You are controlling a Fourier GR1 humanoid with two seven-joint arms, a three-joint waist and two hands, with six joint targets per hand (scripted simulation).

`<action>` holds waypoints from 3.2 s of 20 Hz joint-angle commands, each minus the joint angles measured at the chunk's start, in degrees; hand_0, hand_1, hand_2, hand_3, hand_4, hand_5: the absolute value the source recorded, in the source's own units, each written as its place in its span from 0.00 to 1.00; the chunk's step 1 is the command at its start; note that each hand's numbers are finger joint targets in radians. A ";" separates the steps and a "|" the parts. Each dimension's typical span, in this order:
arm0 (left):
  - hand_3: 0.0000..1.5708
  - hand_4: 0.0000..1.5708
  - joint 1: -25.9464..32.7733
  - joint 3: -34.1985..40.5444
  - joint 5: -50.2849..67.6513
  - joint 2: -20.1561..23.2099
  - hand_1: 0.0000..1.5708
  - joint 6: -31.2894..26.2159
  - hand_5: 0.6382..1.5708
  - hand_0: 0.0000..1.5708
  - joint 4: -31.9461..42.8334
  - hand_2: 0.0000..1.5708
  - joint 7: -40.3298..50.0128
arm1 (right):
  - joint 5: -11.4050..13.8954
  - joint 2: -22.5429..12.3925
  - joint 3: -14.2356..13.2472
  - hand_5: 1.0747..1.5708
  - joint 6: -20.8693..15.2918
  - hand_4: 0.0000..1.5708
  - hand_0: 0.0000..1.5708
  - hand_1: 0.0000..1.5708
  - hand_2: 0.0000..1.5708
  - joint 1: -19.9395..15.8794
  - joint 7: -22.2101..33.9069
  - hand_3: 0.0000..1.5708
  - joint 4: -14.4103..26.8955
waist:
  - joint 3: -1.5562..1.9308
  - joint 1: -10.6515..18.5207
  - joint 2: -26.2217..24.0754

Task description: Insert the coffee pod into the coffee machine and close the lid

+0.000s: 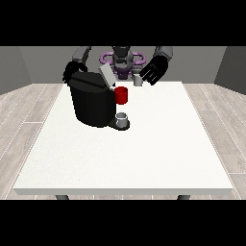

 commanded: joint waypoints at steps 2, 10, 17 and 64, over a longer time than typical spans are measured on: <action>0.76 0.30 -6.13 1.26 -0.36 -0.05 0.79 0.30 1.00 0.79 0.08 0.80 4.75 | 1.20 0.85 0.67 1.00 -1.58 0.32 0.00 0.00 0.00 -2.84 0.51 0.00 -0.56 | 0.01 -2.31 2.76; 0.79 0.32 -10.43 2.87 -0.49 5.21 0.80 -3.47 1.00 0.80 1.62 0.84 4.04 | 1.34 -0.03 1.75 1.00 -1.27 0.29 0.00 0.00 0.00 -2.37 0.74 0.00 -3.49 | 0.01 -4.75 4.86; 0.78 0.31 -9.59 1.81 -1.75 2.65 0.84 -0.80 1.00 0.84 0.86 0.85 0.91 | 2.13 0.79 0.37 1.00 -4.00 0.33 0.00 0.00 0.00 -4.42 0.02 0.00 -2.16 | 0.00 -3.11 8.45; 0.62 0.23 -7.60 0.66 -6.68 -0.61 0.68 0.63 1.00 0.68 2.18 0.72 -0.26 | -0.86 -0.24 -2.45 1.00 -1.54 0.29 0.00 0.00 0.00 -3.39 -3.52 0.00 -1.79 | 0.00 -2.73 8.86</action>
